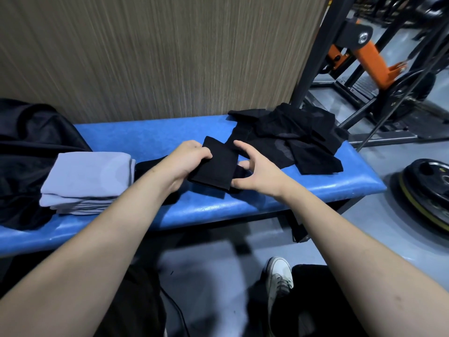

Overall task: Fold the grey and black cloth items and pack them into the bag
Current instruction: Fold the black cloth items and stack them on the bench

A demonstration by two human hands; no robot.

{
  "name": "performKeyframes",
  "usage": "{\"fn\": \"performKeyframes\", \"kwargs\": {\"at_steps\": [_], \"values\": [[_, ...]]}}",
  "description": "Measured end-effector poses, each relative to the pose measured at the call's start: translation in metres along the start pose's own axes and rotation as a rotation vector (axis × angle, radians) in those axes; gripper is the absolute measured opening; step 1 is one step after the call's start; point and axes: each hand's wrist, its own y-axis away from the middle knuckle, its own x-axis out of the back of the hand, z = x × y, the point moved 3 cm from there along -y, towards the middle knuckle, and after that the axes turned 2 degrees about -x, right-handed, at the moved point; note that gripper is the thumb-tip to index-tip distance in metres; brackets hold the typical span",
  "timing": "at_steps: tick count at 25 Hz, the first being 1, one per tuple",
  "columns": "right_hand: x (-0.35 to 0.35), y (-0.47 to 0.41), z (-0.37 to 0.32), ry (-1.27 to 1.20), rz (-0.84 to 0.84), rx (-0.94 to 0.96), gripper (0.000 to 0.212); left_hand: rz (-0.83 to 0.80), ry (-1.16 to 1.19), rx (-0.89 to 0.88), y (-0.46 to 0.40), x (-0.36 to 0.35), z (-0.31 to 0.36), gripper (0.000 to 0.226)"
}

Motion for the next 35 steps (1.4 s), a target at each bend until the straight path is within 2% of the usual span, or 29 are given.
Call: {"fn": "performKeyframes", "kwargs": {"at_steps": [5,9,13,17,21,23,26,29,31,33,35], "values": [[0.008,0.004,-0.002,0.298,-0.014,-0.005,0.098,0.132,-0.339,-0.066,-0.007,0.008,-0.011,0.016],[0.010,0.002,0.005,0.577,-0.008,0.013,0.081,0.170,-0.712,-0.160,-0.001,0.008,-0.008,0.016],[0.014,-0.004,0.011,0.752,0.035,0.055,0.061,0.090,-0.786,-0.150,0.005,0.003,-0.008,0.032],[0.018,-0.004,0.011,0.828,0.029,0.045,0.059,0.037,-0.780,-0.104,0.011,0.003,-0.008,0.053],[0.016,-0.004,0.009,0.819,0.034,0.041,0.056,0.136,-0.814,-0.221,0.015,0.004,0.001,0.068],[0.016,-0.003,0.008,0.802,0.041,0.046,0.055,0.129,-0.822,-0.279,0.021,-0.001,0.005,0.070],[0.016,-0.002,0.009,0.792,0.032,0.046,0.051,0.039,-0.741,-0.318,0.034,-0.018,0.009,0.054],[0.019,-0.003,0.008,0.751,0.005,0.032,0.038,-0.038,-0.764,-0.242,0.037,-0.035,0.004,0.042],[0.025,-0.002,0.008,0.702,0.000,-0.008,0.047,-0.040,-0.895,-0.230,0.031,-0.042,-0.005,0.039],[0.032,0.002,0.008,0.641,0.003,-0.066,0.067,0.012,-0.944,-0.291,0.026,-0.042,-0.010,0.024],[0.036,0.006,0.007,0.563,0.021,-0.088,0.079,0.052,-0.957,-0.308,0.020,-0.041,-0.014,0.027]]}}
